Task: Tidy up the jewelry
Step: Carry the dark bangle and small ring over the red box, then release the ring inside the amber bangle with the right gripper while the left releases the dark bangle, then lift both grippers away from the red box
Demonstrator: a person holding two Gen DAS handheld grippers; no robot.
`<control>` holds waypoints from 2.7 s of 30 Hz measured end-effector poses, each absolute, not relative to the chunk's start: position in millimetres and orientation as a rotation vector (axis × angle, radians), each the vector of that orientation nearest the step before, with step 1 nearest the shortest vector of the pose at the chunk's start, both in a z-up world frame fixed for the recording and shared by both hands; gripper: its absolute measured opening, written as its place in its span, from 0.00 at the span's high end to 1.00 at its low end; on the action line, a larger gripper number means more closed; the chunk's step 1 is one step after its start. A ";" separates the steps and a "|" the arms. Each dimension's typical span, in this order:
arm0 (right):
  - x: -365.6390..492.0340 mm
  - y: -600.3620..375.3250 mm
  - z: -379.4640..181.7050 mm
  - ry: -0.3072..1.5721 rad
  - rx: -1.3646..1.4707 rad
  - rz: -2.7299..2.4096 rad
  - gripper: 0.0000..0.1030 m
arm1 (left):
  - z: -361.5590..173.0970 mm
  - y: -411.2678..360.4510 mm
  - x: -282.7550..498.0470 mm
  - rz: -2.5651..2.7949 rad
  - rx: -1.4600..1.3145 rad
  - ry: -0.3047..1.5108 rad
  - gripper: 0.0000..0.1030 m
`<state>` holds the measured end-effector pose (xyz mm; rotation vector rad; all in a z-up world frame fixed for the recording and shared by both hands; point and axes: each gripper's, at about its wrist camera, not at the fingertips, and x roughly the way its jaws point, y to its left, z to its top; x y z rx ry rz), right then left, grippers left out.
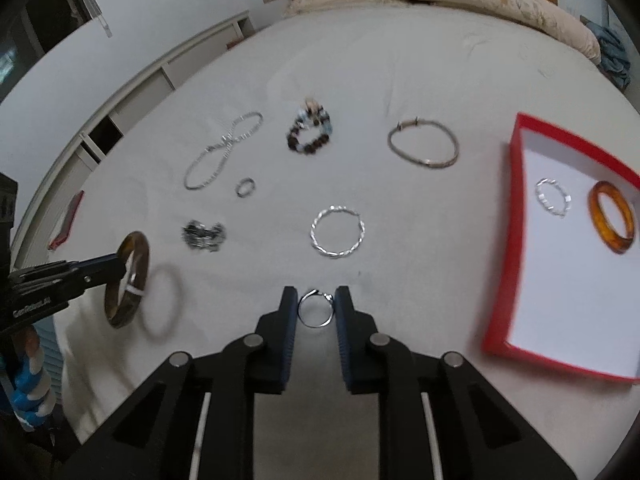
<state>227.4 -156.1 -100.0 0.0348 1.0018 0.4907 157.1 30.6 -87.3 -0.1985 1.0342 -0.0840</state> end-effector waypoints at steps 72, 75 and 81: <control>235.8 -375.0 53.7 0.831 -0.087 0.279 0.67 | 2.6 -174.1 251.9 -0.335 0.124 0.869 0.64; 210.9 -356.9 79.8 0.778 -0.108 0.290 0.67 | 31.1 -128.4 230.5 -0.250 0.107 0.827 0.58; 160.3 -324.4 127.1 0.685 -0.119 0.312 0.67 | 83.5 -49.5 172.3 -0.110 0.097 0.713 0.36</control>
